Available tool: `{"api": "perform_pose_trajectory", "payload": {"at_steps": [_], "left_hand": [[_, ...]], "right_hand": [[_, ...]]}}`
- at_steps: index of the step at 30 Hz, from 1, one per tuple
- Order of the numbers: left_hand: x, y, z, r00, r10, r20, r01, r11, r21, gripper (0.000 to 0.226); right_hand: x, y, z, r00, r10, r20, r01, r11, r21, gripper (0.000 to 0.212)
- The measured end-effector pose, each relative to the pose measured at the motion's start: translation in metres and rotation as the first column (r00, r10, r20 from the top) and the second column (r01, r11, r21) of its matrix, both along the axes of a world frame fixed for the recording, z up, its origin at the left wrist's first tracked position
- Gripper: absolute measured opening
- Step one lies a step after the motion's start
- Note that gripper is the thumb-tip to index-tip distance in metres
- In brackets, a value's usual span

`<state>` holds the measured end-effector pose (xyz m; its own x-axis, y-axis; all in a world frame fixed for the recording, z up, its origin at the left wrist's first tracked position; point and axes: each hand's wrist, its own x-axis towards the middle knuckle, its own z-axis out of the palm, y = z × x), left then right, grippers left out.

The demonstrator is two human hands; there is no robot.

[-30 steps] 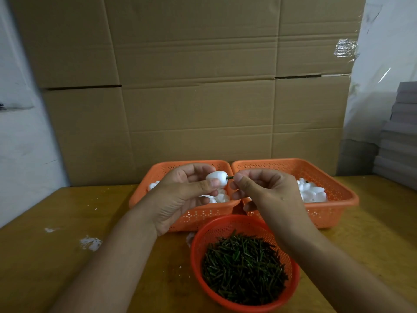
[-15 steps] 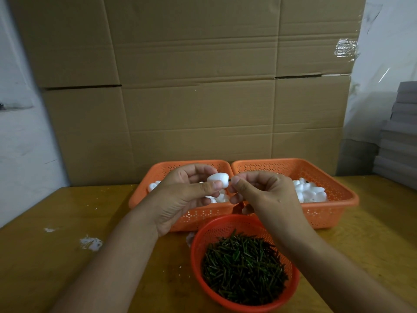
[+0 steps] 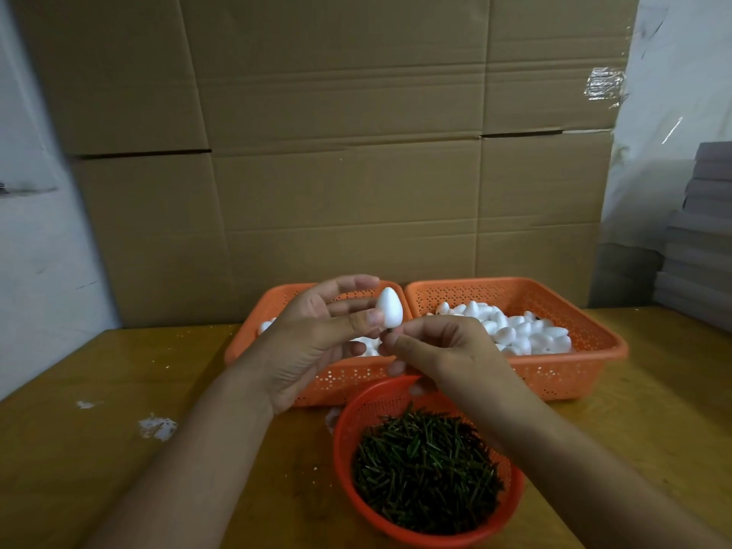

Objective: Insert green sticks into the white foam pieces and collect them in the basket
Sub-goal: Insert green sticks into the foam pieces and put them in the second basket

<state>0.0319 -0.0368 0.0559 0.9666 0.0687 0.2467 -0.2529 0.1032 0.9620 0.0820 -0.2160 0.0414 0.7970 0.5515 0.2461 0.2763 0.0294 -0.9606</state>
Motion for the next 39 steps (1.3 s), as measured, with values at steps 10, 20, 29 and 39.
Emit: {"api": "perform_pose_trajectory", "payload": {"at_steps": [10, 20, 29, 39], "left_hand": [[-0.0004, -0.0023, -0.0003, 0.999, 0.036, -0.014, -0.035, 0.998, 0.045, 0.039], [-0.0010, -0.0056, 0.0001, 1.000, 0.021, 0.001, -0.021, 0.997, 0.077, 0.050], [-0.0012, -0.0049, -0.0001, 1.000, 0.016, 0.000, -0.016, 0.990, 0.142, 0.039], [-0.0021, -0.0002, 0.0004, 0.997, -0.070, -0.017, 0.072, 0.990, 0.120, 0.038]], "right_hand": [[0.0002, -0.0006, 0.0029, 0.997, -0.073, 0.008, 0.073, 0.995, 0.070, 0.012], [-0.0011, -0.0003, 0.0033, 0.997, -0.080, 0.024, 0.079, 0.996, 0.044, 0.017], [-0.0018, -0.0021, 0.0034, 0.996, -0.055, 0.071, 0.054, 0.998, 0.012, 0.017], [-0.0037, -0.0026, 0.0047, 0.995, 0.014, 0.094, -0.014, 1.000, -0.001, 0.019]]}}
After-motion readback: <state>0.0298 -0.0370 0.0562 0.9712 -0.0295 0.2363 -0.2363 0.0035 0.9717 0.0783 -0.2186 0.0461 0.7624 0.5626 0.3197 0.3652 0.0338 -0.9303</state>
